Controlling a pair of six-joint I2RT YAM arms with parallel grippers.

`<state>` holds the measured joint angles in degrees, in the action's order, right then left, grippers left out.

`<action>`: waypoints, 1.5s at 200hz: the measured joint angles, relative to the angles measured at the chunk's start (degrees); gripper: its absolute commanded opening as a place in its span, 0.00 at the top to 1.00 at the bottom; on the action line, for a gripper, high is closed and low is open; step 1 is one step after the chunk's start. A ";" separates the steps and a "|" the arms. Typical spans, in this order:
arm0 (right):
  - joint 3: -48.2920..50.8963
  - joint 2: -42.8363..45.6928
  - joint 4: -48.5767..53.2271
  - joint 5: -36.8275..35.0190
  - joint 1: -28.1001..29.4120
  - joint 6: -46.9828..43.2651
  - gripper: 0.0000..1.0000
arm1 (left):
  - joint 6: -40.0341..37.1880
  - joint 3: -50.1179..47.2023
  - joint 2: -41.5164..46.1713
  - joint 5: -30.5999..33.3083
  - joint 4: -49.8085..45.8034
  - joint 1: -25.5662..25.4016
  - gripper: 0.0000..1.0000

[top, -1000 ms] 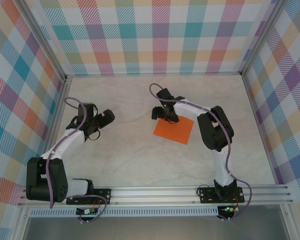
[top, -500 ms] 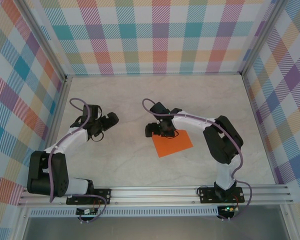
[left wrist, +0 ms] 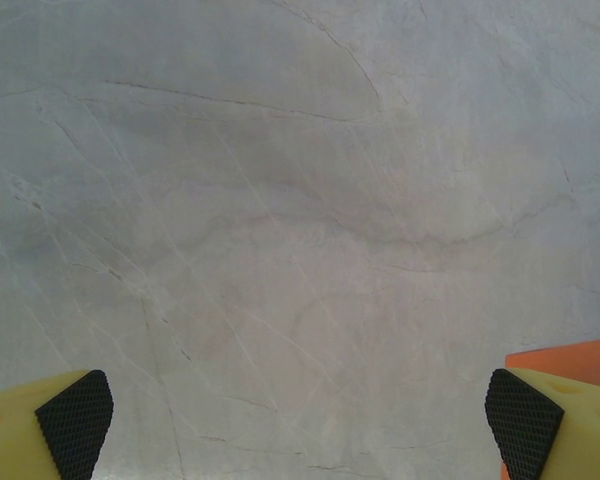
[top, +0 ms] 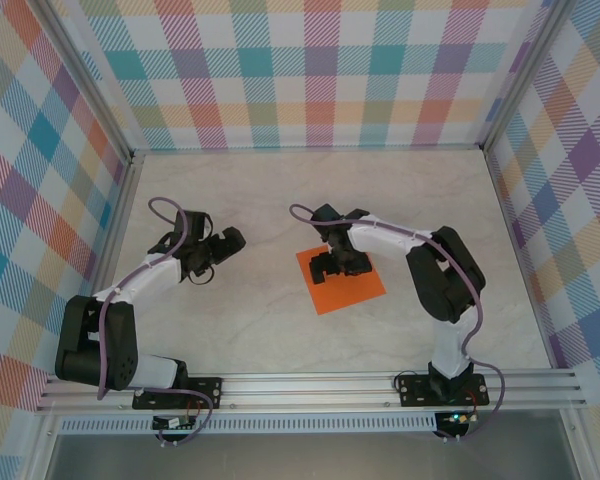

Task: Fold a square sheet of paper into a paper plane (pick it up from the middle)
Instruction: Fold the square sheet of paper in half at the center of the table.

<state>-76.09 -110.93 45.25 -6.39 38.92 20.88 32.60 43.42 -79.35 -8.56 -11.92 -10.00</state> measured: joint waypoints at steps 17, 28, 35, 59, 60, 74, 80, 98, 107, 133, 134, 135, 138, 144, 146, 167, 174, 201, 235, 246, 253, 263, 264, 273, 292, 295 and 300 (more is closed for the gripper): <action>-1.01 -0.70 0.52 -0.07 -0.44 -0.66 0.00 | 0.20 -0.02 0.00 0.00 0.00 -0.04 0.01; -2.03 -1.16 0.83 -0.09 -0.74 -0.85 0.00 | 0.28 -0.04 0.00 0.00 0.00 -0.07 0.00; -2.71 -1.49 0.90 -0.13 -0.81 -0.94 0.00 | 0.42 -0.04 0.00 0.00 0.02 -0.09 0.00; -3.85 -2.34 0.92 -0.76 -1.07 -1.38 0.00 | 0.63 -0.04 0.00 0.00 0.00 -0.11 0.00; -3.85 -2.43 0.92 -0.79 -1.07 -1.40 0.00 | 0.63 -0.04 0.00 0.00 0.02 -0.11 0.00; -3.87 -3.10 0.94 -1.18 -1.11 -1.60 0.00 | 0.66 -0.04 0.00 0.00 0.00 -0.11 0.00; -3.87 -3.58 0.96 -1.36 -1.11 -1.68 0.00 | 0.66 -0.04 -0.04 0.00 0.00 -0.11 0.00; -4.07 -4.33 0.92 -1.77 -1.14 -1.68 0.00 | 0.66 -0.04 -0.09 0.00 0.00 -0.11 0.00; -4.07 -4.39 0.83 -1.70 -1.14 -1.68 0.00 | 0.66 -0.04 -0.11 0.00 0.00 -0.11 0.00; -4.07 -4.48 0.83 -1.51 -1.36 -1.68 0.01 | 0.66 -0.04 -0.11 0.00 -0.02 -0.11 0.00; -4.07 -4.48 0.83 -1.49 -1.36 -1.68 0.01 | 0.66 -0.04 -0.11 0.00 -0.02 -0.11 0.00; -4.07 -4.50 0.83 -1.49 -1.36 -1.68 0.02 | 0.66 -0.04 -0.11 0.02 0.00 -0.11 0.00; -4.07 -4.52 0.81 -1.44 -1.36 -1.68 0.02 | 0.66 -0.04 -0.11 0.00 0.00 -0.11 0.00; -4.07 -4.52 0.81 -1.40 -1.36 -1.66 0.03 | 0.66 -0.04 -0.11 0.00 -0.02 -0.11 0.00; -4.07 -4.52 0.81 -1.38 -1.36 -1.66 0.04 | 0.66 -0.04 -0.11 0.00 -0.02 -0.11 0.00; -4.07 -4.52 0.76 -1.36 -1.40 -1.46 0.07 | 0.66 -0.04 -0.11 0.02 -0.02 -0.11 0.00; -4.07 -4.55 0.74 -1.36 -1.40 -1.36 0.08 | 0.66 -0.04 -0.11 0.04 -0.02 -0.11 0.00; -4.00 -4.55 0.70 -1.42 -1.40 -0.83 0.11 | 0.66 -0.04 -0.15 0.04 -0.02 -0.11 0.00; -3.58 -4.24 0.20 -1.53 -1.40 -0.42 0.21 | 0.66 -0.04 -0.96 0.04 -0.07 -0.11 0.00; -3.06 -3.78 -0.33 -1.51 -1.40 -0.33 0.29 | 0.66 -0.04 -0.96 0.04 -0.07 -0.11 0.00; -2.60 -3.43 -0.74 -1.25 -1.40 -0.20 0.34 | 0.70 -0.04 -0.96 0.04 -0.04 -0.11 0.00; -1.64 -2.64 -1.55 -0.24 -1.44 -0.22 0.41 | 0.85 -0.04 -0.96 0.02 -0.04 -0.11 0.00; -1.57 -2.56 -1.60 -0.15 -1.44 -0.28 0.41 | 0.85 -0.04 -0.96 0.02 -0.04 -0.11 0.00; -0.46 -1.55 -2.71 2.05 -1.73 0.33 0.45 | 1.05 -0.09 -0.96 0.00 0.00 -0.11 0.00; 1.99 1.27 -5.29 8.90 -1.79 1.31 0.51 | 1.60 -0.48 -0.96 -0.63 0.31 -0.11 0.00; 2.32 1.77 -5.73 9.94 -1.79 1.60 0.52 | 1.75 -0.59 -0.96 -0.81 0.44 -0.11 0.00; 2.82 2.69 -6.60 11.98 -1.79 1.90 0.53 | 2.21 -0.96 -0.96 -1.20 0.74 -0.11 0.00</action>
<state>-73.28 -108.25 38.65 5.58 37.12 22.79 34.81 42.46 -80.31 -9.76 -11.18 -10.11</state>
